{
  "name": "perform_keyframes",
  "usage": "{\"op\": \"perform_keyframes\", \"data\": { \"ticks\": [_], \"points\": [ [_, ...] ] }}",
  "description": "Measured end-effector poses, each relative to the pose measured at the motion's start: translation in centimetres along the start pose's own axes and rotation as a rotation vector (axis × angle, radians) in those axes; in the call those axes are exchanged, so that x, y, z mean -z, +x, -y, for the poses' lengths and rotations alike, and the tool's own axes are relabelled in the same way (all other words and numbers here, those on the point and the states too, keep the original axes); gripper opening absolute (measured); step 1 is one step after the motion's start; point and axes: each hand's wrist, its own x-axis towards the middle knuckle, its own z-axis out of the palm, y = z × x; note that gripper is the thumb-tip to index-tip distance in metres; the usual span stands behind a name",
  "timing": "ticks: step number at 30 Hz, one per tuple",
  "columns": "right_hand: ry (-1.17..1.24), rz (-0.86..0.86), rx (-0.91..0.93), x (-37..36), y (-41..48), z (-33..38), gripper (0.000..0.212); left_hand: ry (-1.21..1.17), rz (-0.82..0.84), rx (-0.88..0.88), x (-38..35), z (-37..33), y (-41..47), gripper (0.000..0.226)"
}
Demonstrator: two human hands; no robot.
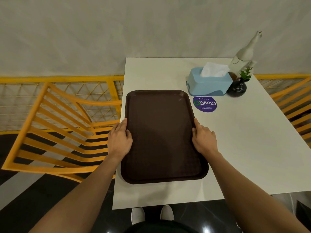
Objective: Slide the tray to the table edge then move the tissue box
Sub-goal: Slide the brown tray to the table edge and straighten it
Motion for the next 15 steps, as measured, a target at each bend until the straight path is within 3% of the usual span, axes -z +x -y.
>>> {"op": "perform_keyframes", "data": {
  "ticks": [7,15],
  "points": [
    [0.074,0.003,-0.044,0.4,0.1,-0.4,0.053,-0.086,0.054,-0.005,0.5,-0.1,0.1,0.062],
    [0.394,-0.215,-0.053,3.7,1.4,-2.1,0.046,-0.142,-0.062,-0.153,0.9,-5.6,1.7,0.054]
  ]
}}
